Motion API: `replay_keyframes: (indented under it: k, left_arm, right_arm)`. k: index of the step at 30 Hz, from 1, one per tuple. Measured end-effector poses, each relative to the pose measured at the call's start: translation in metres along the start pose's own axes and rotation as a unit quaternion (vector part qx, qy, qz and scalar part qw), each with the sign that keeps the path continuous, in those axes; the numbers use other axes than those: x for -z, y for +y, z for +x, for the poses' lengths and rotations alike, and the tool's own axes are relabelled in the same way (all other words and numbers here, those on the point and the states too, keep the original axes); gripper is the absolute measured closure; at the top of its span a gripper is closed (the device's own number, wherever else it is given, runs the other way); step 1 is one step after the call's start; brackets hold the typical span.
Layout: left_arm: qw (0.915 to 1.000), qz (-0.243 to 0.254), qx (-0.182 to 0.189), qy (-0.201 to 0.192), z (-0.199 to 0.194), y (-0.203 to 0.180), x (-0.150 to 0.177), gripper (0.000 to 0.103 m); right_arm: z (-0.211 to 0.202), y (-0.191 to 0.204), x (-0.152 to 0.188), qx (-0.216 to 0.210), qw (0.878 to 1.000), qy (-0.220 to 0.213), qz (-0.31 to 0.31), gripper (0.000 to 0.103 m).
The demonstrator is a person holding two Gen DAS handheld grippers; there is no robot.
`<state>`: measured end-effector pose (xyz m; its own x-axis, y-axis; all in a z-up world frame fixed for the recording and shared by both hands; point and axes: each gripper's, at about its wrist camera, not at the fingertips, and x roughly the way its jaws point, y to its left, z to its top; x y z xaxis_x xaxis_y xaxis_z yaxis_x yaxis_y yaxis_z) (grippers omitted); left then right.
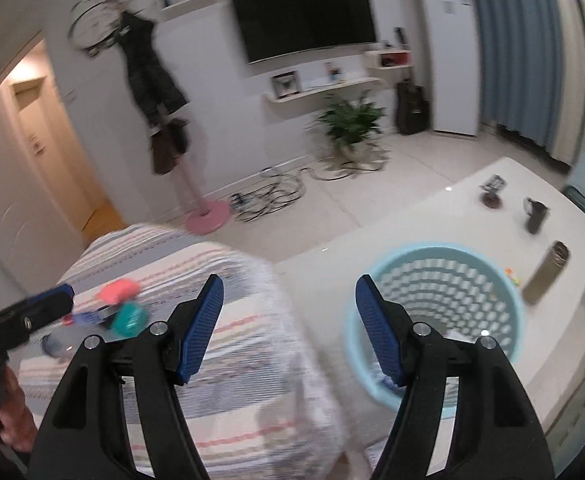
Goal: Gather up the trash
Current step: 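Move both tools back toward the bedspread, then grasp the clear plastic bottle with the left tool while the right tool grasps the teal bag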
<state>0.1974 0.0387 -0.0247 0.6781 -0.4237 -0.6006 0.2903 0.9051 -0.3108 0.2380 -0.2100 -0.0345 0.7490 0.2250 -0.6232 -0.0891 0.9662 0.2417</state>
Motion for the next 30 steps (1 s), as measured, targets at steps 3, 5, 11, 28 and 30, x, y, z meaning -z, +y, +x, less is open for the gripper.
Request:
replay_keyframes:
  k: [3, 5, 11, 28, 30]
  left_arm:
    - [0.9985, -0.025, -0.045, -0.020, -0.028, 0.046, 0.006, 0.032]
    - [0.9960, -0.045, -0.074, -0.023, -0.039, 0.076, 0.011, 0.032]
    - [0.9866, -0.127, -0.102, 0.012, -0.048, 0.158, 0.025, 0.037]
    - [0.9849, -0.104, 0.034, 0.135, -0.038, 0.147, 0.080, 0.039]
    - [0.9835, -0.089, 0.049, 0.150, -0.036, 0.134, 0.086, 0.039]
  right_arm:
    - [0.015, 0.039, 0.009, -0.016, 0.999, 0.019, -0.025, 0.038]
    - [0.031, 0.064, 0.019, -0.032, 0.998, 0.034, -0.041, 0.038]
    - [0.071, 0.113, 0.046, -0.066, 0.992, 0.076, -0.079, 0.049]
    - [0.099, 0.121, 0.068, -0.085, 0.987, 0.114, -0.079, 0.052]
    - [0.099, 0.119, 0.067, -0.086, 0.987, 0.115, -0.072, 0.052]
